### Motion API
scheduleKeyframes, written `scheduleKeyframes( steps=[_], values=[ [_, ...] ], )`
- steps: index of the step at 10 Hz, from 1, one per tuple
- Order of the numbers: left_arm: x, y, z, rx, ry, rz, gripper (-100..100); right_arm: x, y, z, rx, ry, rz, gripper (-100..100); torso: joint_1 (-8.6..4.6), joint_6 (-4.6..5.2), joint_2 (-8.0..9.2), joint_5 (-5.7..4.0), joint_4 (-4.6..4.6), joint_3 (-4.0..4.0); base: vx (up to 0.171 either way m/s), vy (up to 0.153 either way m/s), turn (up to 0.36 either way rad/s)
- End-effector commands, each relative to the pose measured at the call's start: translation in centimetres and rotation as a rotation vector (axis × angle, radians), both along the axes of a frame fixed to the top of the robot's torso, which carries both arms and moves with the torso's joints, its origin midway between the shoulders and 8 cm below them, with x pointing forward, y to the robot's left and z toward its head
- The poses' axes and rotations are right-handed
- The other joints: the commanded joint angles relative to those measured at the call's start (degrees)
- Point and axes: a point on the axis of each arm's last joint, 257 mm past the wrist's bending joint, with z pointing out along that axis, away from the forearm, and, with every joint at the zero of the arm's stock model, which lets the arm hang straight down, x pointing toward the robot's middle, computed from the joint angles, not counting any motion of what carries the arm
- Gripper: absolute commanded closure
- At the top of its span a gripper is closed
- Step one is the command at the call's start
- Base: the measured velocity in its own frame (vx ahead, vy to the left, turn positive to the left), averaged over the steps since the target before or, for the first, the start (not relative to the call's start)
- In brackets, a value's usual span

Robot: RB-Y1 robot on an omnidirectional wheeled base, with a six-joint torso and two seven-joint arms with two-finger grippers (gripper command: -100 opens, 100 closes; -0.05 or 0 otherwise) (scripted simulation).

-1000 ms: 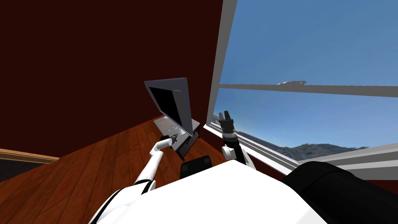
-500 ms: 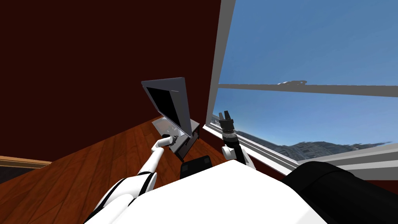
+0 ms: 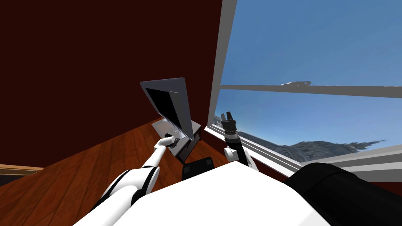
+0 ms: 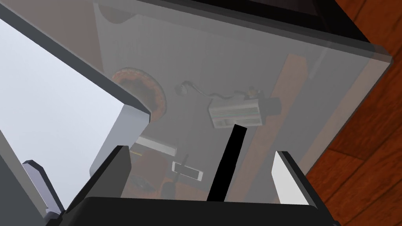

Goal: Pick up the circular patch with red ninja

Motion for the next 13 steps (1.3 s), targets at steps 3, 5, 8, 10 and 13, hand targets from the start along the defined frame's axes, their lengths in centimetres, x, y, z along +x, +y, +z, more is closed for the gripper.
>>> scheduleKeyframes(
  steps=[3,5,8,10,13],
  values=[
    [-1.3,1.5,0.0,0.058,0.112,-0.048,-100,0.0,0.0,0.0,0.0,0.0,0.0,0,0.03,-0.01,-0.04,0.01,-0.02,-0.03,0.043,0.0,-0.037],
    [-1.9,2.6,0.5,0.097,0.174,-0.076,-100,0.0,0.0,0.0,0.0,0.0,0.0,0,-0.01,0.0,-0.07,0.0,-0.02,-0.04,0.054,-0.009,-0.05],
    [-2.7,3.8,0.8,0.129,0.232,-0.089,-100,0.0,0.0,0.0,0.0,0.0,0.0,0,0.0,-0.02,0.03,0.01,-0.01,0.01,0.023,0.001,-0.008],
    [-2.9,4.3,1.0,0.142,0.25,-0.094,-100,0.0,0.0,0.0,0.0,0.0,0.0,0,0.02,-0.01,0.13,0.01,0.02,0.07,0.0,0.0,0.0],
    [-3.1,4.9,1.3,0.156,0.265,-0.099,-100,0.0,0.0,0.0,0.0,0.0,0.0,0,0.02,-0.03,0.14,0.01,0.02,0.08,0.0,0.0,0.0]
  ],
)
